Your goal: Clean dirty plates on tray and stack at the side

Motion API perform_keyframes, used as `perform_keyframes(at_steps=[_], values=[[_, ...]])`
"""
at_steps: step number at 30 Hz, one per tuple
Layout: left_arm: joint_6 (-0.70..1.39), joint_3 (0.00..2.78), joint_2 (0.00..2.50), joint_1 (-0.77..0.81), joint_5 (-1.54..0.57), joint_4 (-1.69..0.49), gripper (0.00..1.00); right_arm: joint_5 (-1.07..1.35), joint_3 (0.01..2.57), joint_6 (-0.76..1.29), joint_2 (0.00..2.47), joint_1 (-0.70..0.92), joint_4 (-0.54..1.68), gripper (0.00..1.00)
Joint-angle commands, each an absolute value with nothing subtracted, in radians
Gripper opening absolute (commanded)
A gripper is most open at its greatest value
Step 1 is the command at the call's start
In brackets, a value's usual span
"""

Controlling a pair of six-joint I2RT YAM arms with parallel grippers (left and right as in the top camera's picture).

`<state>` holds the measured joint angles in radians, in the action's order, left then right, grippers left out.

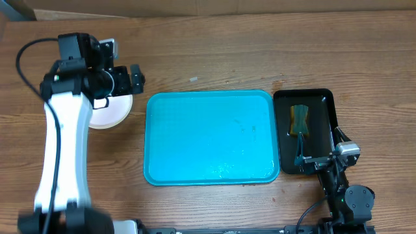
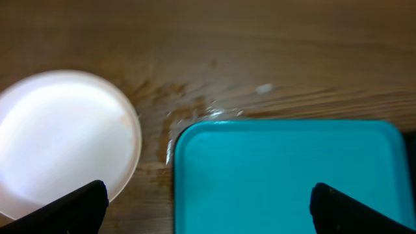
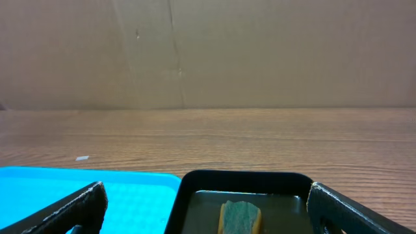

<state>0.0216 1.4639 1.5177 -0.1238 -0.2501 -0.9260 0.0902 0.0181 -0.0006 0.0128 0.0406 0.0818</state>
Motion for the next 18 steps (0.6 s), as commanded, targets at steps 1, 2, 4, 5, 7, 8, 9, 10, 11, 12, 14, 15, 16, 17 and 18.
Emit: perform_keyframes(at_steps=[1,2,4,5,7,8,9,10,11,12,14,15,16,17,18], values=[[0.000,1.466,1.361,-0.092,-0.252,-0.926,1.00,0.096,0.008,-0.004,0.003,0.039,0.076,1.00],[0.000,1.466,1.325,-0.090,-0.252,-0.926,1.00,0.096,0.008,-0.004,0.003,0.039,0.076,1.00],[0.000,1.464,1.265,-0.090,-0.252,-0.927,1.00,0.095,0.008,-0.004,0.003,0.039,0.076,1.00],[0.000,1.458,1.234,-0.090,-0.252,-0.927,1.00,0.096,0.008,-0.004,0.003,0.039,0.076,1.00],[-0.001,1.437,1.173,-0.090,-0.252,-0.927,1.00,0.096,0.008,-0.004,0.003,0.039,0.076,1.00],[0.000,1.421,1.144,-0.090,-0.252,-0.926,1.00,0.096,0.008,-0.004,0.003,0.039,0.076,1.00],[-0.001,1.400,1.112,-0.090,-0.252,-0.926,1.00,0.095,0.008,-0.004,0.003,0.039,0.076,1.00],[0.000,1.371,1.077,-0.090,-0.252,-0.926,1.00,0.096,0.008,-0.004,0.003,0.039,0.076,1.00],[-0.001,1.335,1.041,-0.090,-0.252,-0.926,1.00,0.095,0.008,-0.004,0.003,0.039,0.076,1.00],[-0.001,1.297,1.008,-0.090,-0.251,-0.926,1.00,0.096,0.008,-0.004,0.003,0.039,0.076,1.00],[-0.012,1.221,0.942,-0.090,-0.233,-0.915,1.00,0.096,0.008,-0.004,0.003,0.039,0.076,1.00],[-0.012,1.182,0.908,-0.090,-0.209,-0.904,1.00,0.096,0.008,-0.004,0.003,0.039,0.076,1.00],[-0.012,1.136,0.871,-0.090,-0.192,-0.893,1.00,0.096,0.008,-0.004,0.003,0.039,0.076,1.00],[-0.012,1.086,0.830,-0.090,-0.180,-0.877,1.00,0.096,0.008,-0.004,0.003,0.039,0.076,1.00],[-0.012,1.035,0.786,-0.090,-0.172,-0.854,1.00,0.096,0.008,-0.004,0.003,0.039,0.076,1.00]])
